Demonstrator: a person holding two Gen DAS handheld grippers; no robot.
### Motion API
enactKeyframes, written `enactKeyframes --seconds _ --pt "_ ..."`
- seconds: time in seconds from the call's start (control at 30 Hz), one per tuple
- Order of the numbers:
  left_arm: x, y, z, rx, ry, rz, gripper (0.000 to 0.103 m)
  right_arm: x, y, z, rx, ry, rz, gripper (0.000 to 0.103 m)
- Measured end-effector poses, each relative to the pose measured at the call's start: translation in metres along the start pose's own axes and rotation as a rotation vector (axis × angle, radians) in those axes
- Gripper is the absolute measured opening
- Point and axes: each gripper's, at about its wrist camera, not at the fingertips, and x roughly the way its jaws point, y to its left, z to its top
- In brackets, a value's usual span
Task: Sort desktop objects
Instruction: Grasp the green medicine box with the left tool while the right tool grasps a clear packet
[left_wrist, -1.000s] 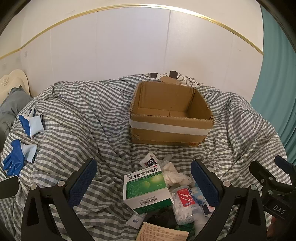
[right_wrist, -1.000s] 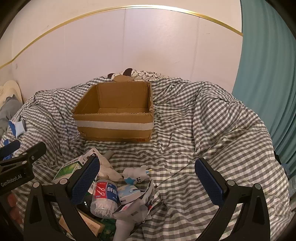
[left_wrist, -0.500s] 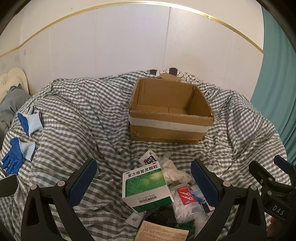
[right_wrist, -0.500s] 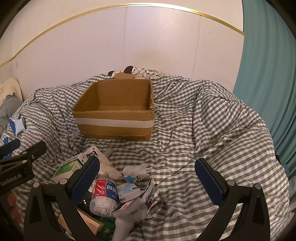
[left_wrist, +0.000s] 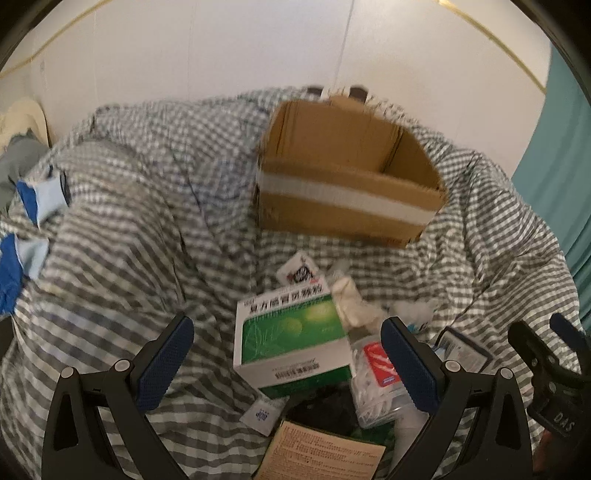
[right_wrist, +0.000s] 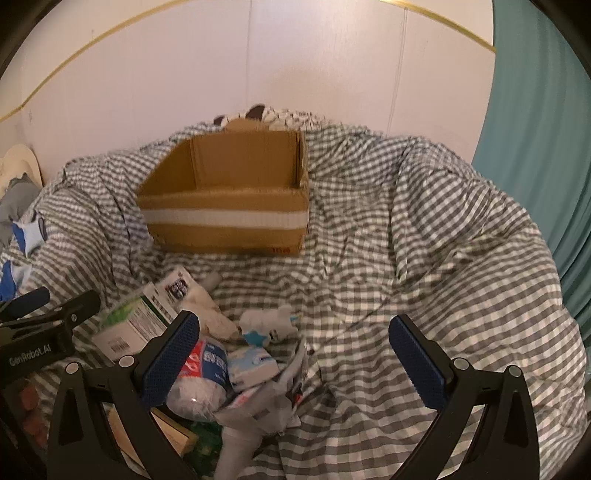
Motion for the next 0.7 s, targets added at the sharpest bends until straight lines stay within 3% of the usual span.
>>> enactKeyframes --seconds 0.53,0.63,0.7 --pt "0.082 -0.005 -0.014 -0.044 0.186 0.004 0.103 0.082 -0.02 -0.034 0.091 0.285 0.088 0.103" --pt "0.097 0.001 -0.016 -0.073 0.212 -0.026 0.103 0.089 -0.023 -0.037 0.112 0.307 0.114 0.103" --pt "0.103 0.004 -0.018 -0.083 0.213 -0.043 0.103 0.09 -0.026 -0.036 0.122 0.312 0.134 0.096"
